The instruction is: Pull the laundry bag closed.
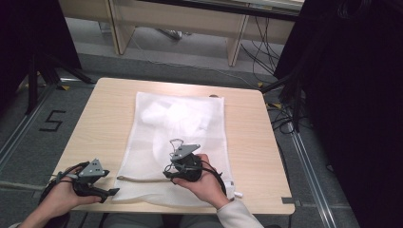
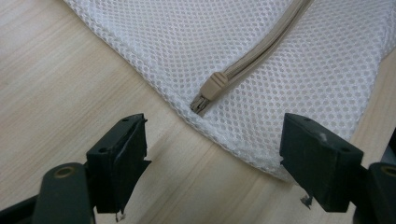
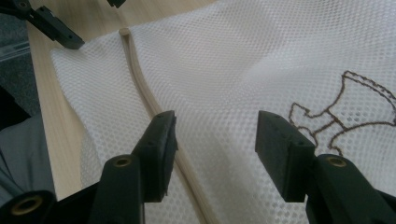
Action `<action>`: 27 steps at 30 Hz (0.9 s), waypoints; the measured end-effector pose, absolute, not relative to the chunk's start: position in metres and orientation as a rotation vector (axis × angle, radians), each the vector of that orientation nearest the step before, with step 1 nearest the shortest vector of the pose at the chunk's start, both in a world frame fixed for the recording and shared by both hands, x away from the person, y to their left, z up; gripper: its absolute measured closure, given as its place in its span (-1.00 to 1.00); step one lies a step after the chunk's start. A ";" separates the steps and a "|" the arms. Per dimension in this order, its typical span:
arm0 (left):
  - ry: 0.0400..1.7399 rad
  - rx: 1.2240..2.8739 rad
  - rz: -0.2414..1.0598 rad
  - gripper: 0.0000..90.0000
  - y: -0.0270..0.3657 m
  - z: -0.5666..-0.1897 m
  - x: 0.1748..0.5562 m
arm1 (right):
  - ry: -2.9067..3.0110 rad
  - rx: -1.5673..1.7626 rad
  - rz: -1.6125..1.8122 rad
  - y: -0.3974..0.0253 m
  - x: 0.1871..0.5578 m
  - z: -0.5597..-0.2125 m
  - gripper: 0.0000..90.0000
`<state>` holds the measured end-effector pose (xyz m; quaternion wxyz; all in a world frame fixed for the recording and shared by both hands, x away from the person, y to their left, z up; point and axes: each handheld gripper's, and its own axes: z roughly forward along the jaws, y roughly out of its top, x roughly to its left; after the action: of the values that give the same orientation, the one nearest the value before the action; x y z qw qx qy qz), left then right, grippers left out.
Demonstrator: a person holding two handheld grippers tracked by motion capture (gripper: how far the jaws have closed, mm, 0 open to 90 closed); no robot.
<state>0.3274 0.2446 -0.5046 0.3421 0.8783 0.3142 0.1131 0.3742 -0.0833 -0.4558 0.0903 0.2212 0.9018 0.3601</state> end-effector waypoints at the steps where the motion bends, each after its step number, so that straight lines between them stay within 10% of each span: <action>1: 0.826 2.280 0.293 -0.50 0.245 -0.505 0.327 | 2.681 0.659 1.076 -0.081 0.375 -0.457 0.09; 27: 0.831 2.271 0.281 -0.49 0.245 -0.505 0.328 | 2.777 0.543 1.132 -0.008 0.384 -0.463 0.52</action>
<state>0.3276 0.2452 -0.5051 0.3461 0.8752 0.3200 0.1084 0.3842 -0.0084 -0.4627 0.0472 0.1779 0.9102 0.3710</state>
